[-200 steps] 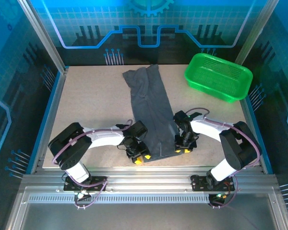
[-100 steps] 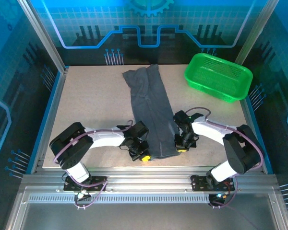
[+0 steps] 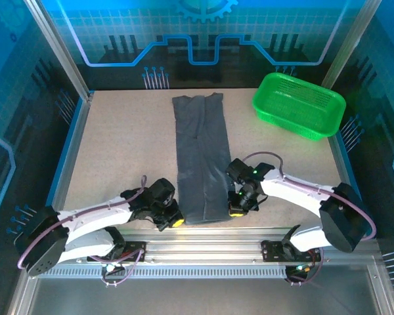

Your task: Fold and stack the t-shirts

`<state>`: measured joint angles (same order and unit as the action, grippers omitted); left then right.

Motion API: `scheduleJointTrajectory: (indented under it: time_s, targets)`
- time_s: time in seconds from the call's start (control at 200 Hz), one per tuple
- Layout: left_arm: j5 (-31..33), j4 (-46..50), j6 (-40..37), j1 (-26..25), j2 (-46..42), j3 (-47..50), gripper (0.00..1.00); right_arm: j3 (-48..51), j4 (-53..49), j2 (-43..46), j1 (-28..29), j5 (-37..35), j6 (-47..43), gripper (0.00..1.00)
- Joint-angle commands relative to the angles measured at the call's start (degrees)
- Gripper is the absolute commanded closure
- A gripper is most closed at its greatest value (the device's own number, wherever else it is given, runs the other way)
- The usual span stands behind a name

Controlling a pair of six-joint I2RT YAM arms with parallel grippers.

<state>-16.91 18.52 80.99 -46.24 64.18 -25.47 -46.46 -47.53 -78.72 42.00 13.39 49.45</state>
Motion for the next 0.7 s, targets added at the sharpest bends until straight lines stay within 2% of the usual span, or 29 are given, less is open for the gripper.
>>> scheduleJointTrajectory:
  time_s: [0.0, 0.09, 0.205, 0.345, 0.47, 0.695]
  targets:
    - [0.4, -3.1, 3.0, 0.1, -1.1, -0.4, 1.00, -2.2, -3.3, 1.8, 0.5, 0.9, 4.3, 1.00]
    - [1.9, -2.1, 2.9, 0.1, -1.7, -3.0, 1.00, -5.1, -5.2, 1.6, 0.3, -0.4, 5.0, 1.00]
    - [7.3, 3.4, 1.8, 1.2, -4.2, -8.1, 1.00, -8.5, -6.7, 1.8, -1.8, -2.0, 5.5, 1.00]
    - [9.7, 2.4, -0.1, 6.4, -4.9, -11.6, 1.00, -13.5, -7.1, 0.8, -6.0, -3.4, 5.2, 1.00]
    - [7.2, -2.4, -3.4, 12.5, 0.5, -15.8, 1.00, -19.9, -6.8, -3.5, -9.7, -4.4, 3.3, 1.00]
    - [5.0, -5.0, -9.6, 21.4, 12.6, -26.8, 1.00, -34.6, -4.8, -15.6, -15.6, -3.9, -0.3, 1.00]
